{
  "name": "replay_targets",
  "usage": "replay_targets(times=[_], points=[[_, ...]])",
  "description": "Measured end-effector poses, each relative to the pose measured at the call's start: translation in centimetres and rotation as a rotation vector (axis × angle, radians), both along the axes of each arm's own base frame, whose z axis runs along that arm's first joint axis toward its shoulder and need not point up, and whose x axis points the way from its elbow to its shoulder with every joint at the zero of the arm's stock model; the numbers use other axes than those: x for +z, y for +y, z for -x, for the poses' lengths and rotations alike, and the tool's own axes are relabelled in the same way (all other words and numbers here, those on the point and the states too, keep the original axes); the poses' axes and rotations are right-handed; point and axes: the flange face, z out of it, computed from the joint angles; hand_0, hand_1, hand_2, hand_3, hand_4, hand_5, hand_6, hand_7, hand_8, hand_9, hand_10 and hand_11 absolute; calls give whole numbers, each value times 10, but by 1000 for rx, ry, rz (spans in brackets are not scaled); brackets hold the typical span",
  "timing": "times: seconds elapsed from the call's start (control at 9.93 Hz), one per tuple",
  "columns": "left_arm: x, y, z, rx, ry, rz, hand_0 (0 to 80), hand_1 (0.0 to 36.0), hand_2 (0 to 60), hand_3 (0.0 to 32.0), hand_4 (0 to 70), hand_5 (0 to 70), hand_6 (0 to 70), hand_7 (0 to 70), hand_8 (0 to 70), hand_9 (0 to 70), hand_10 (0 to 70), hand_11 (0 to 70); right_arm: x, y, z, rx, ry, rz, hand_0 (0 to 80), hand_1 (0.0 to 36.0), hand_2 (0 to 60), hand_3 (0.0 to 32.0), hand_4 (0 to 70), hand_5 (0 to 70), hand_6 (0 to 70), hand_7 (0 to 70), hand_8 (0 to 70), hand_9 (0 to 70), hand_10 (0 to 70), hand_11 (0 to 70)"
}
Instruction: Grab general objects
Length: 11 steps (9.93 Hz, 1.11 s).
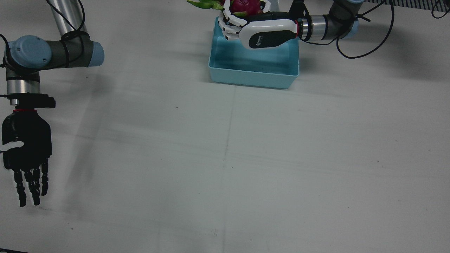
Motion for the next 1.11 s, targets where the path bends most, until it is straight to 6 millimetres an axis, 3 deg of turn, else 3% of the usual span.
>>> replay_targets(times=[0.1,0.2,0.3,0.4,0.5,0.6,0.7,0.91,1.01,1.11], points=[[-1,-15,9,-5,-18,-33,0,0,433,0,700,113,700,700,448,439,580,700,0,0,0,0,0,0,0,0,0,0,0,0,0,0,0,0,0,0],[3,-29,19,-6,-43,-70,0,0,404,0,700,127,700,700,450,442,700,700,0,0,0,0,0,0,0,0,0,0,0,0,0,0,0,0,0,0],[13,-38,28,-1,-67,-100,0,0,450,0,700,135,700,700,390,354,689,700,0,0,0,0,0,0,0,0,0,0,0,0,0,0,0,0,0,0],[32,-45,41,0,-88,-124,0,0,479,0,700,118,700,700,274,209,541,700,0,0,0,0,0,0,0,0,0,0,0,0,0,0,0,0,0,0],[57,-51,58,-11,-100,-136,0,0,439,0,700,95,700,700,172,186,419,561,0,0,0,0,0,0,0,0,0,0,0,0,0,0,0,0,0,0],[84,-55,77,-23,-106,-144,0,0,439,0,700,51,700,700,141,186,150,193,0,0,0,0,0,0,0,0,0,0,0,0,0,0,0,0,0,0],[107,-57,97,-36,-110,-151,57,0,472,0,700,1,579,700,105,186,0,0,0,0,0,0,0,0,0,0,0,0,0,0,0,0,0,0,0,0],[140,-63,138,-65,-115,-174,79,0,462,2,700,0,374,700,64,186,0,0,0,0,0,0,0,-1,0,0,0,0,0,0,0,0,0,0,0,0],[145,-63,152,-72,-113,-184,135,0,406,110,700,0,321,700,54,186,0,0,-1,0,0,0,-1,-1,0,0,0,0,0,0,0,0,0,0,0,0],[143,-60,162,-73,-106,-192,121,14,361,288,424,0,200,700,30,186,0,0,-1,0,0,0,-1,-1,0,0,0,0,0,0,0,0,0,0,0,0]])
